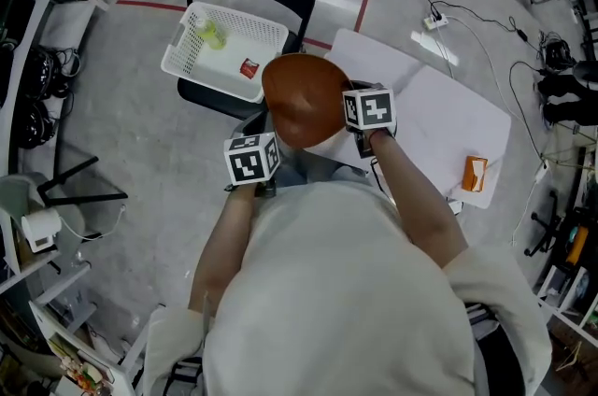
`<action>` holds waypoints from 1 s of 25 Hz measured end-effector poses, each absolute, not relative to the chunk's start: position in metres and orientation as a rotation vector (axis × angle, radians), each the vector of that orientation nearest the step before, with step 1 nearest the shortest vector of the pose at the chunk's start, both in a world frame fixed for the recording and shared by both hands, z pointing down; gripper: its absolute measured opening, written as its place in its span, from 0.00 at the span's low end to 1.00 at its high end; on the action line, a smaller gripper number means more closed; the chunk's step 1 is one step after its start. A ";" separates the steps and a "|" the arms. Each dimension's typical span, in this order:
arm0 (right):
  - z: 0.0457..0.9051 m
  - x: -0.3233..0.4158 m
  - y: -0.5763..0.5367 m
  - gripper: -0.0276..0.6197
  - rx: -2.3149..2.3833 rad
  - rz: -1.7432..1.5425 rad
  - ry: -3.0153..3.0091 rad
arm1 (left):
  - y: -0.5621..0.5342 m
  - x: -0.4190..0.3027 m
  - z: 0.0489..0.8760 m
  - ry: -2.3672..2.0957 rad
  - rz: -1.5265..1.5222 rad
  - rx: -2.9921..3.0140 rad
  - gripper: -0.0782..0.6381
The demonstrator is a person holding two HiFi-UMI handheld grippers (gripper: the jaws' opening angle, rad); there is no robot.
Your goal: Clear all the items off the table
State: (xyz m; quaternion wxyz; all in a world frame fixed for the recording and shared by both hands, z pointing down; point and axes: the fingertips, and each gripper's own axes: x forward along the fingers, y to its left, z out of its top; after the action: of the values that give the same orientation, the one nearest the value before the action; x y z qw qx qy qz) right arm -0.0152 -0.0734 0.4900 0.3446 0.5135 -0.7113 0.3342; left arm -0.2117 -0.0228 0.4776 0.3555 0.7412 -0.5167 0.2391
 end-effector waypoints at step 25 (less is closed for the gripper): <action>0.495 -0.137 -0.132 0.06 1.375 1.038 -1.838 | -0.062 -0.336 0.484 -1.374 0.603 1.868 0.12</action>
State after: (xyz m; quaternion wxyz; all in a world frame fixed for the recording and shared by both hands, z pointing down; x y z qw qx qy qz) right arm -0.1365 -0.1316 0.4949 0.3062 0.5194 -0.6947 0.3921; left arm -0.3362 -0.0623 0.4843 0.3643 0.7259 -0.5342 0.2344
